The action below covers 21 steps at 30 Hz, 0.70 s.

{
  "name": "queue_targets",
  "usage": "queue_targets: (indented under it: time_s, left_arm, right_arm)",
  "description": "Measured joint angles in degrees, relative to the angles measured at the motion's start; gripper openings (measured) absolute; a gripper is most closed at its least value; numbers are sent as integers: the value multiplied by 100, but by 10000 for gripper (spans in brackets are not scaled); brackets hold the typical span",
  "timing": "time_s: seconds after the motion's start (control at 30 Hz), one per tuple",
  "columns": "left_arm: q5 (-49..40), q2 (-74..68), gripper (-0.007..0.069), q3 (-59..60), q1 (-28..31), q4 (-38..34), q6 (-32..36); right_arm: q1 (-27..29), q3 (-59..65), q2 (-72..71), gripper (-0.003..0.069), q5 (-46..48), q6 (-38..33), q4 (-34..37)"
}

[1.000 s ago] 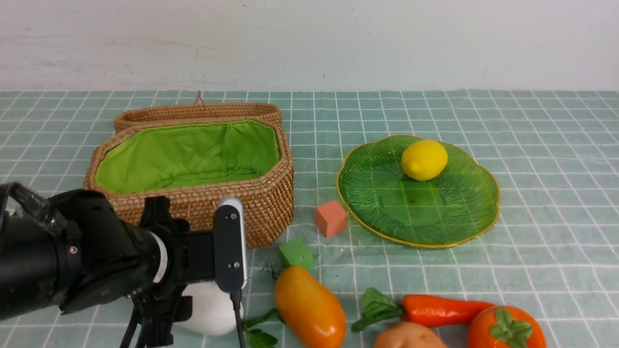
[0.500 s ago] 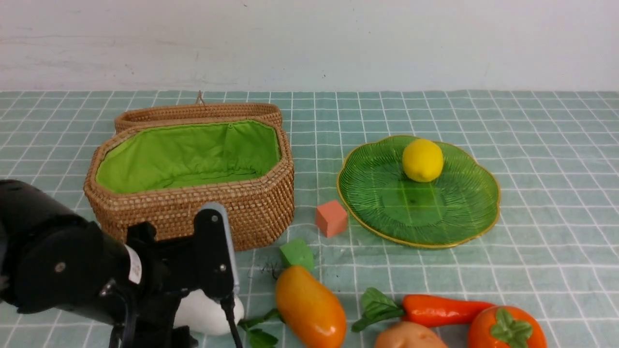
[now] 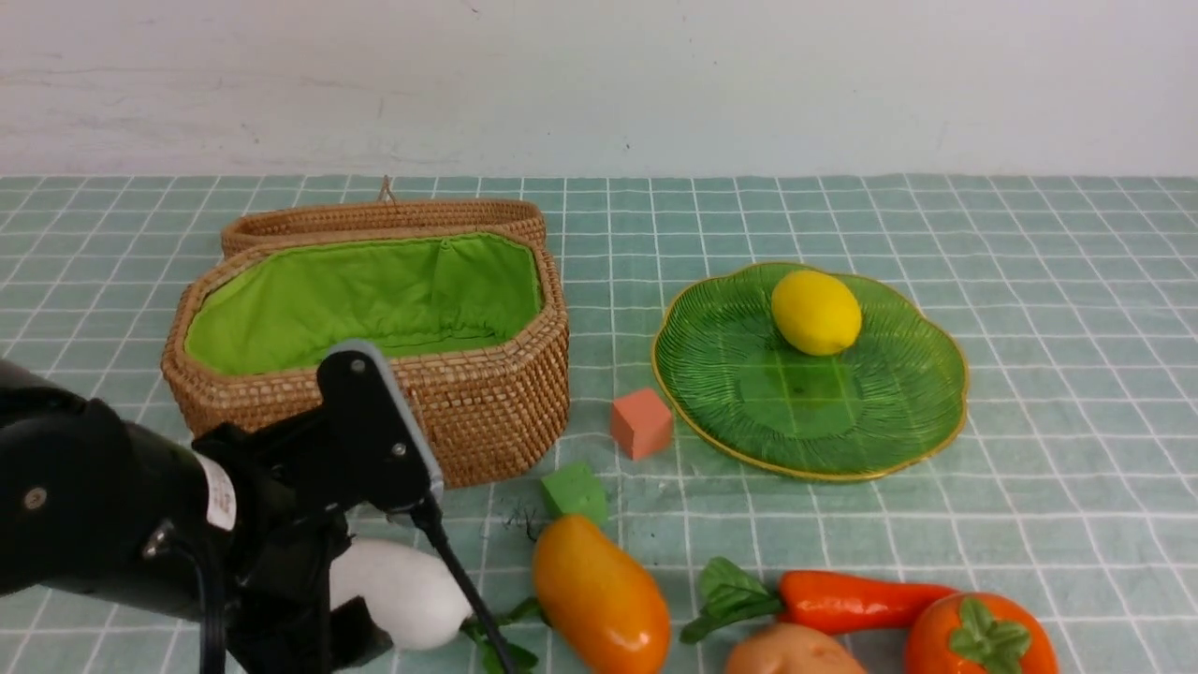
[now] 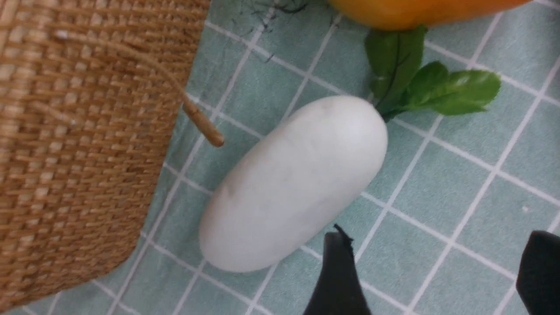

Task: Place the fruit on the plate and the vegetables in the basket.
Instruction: Take a daikon with your left arm and place it on the basket on the left.

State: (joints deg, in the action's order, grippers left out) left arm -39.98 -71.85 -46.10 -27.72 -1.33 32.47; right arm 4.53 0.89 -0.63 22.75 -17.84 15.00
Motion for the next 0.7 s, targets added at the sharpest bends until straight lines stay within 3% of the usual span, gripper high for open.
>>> queue_targets:
  time_s: [0.13, 0.2, 0.3, 0.43, 0.7]
  left_arm:
    - [-825, -466, 507, -653, 494, -411, 744]
    - [-1668, -911, 507, -1262, 927, -1133, 1618]
    - [-1934, -1294, 507, -1784, 1168, -1580, 2355]
    - [-2019, -1605, 507, -2130, 1181, -1548, 3494]
    - [-2155, -1640, 507, -2142, 671, -1665, 3765]
  right_arm:
    - [0, 0, 0, 241, 0, 0, 0]
    - [0, 0, 0, 241, 0, 0, 0]
    - [0, 0, 0, 241, 0, 0, 0]
    - [0, 0, 0, 241, 0, 0, 0]
    - [0, 0, 0, 241, 0, 0, 0]
